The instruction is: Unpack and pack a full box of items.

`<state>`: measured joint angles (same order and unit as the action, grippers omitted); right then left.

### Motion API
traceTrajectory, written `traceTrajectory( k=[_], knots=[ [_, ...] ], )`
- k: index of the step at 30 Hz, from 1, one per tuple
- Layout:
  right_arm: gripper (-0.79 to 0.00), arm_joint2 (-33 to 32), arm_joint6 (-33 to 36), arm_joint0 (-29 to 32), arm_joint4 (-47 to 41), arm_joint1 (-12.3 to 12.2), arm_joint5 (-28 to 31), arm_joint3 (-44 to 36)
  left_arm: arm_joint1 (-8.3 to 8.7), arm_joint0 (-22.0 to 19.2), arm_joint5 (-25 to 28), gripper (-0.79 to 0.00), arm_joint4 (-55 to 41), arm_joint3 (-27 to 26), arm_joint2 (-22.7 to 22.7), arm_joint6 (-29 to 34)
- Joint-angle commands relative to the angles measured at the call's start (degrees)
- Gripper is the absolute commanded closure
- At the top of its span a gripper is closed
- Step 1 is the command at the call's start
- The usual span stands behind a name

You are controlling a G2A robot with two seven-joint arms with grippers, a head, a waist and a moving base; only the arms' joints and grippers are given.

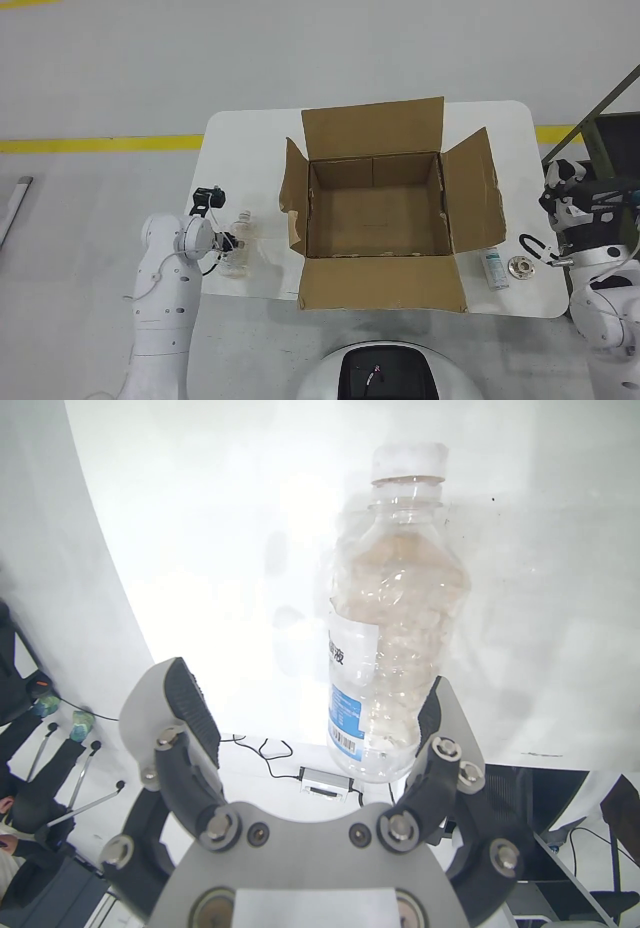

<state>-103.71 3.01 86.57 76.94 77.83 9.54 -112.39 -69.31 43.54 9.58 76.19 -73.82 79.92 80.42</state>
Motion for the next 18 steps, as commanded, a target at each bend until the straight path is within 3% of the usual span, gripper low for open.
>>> traceTrajectory(
  k=[1,18],
  knots=[
    [0.000,0.0,0.0,0.0,0.0,0.0,0.0,0.0,-0.05,-0.8,1.4,-0.785,-1.0,1.1,-0.6,-0.2],
    [0.000,0.0,0.0,0.0,0.0,0.0,0.0,0.0,-0.64,-5.0,2.2,-0.785,-3.0,9.7,-5.4,-2.5]
  ],
)
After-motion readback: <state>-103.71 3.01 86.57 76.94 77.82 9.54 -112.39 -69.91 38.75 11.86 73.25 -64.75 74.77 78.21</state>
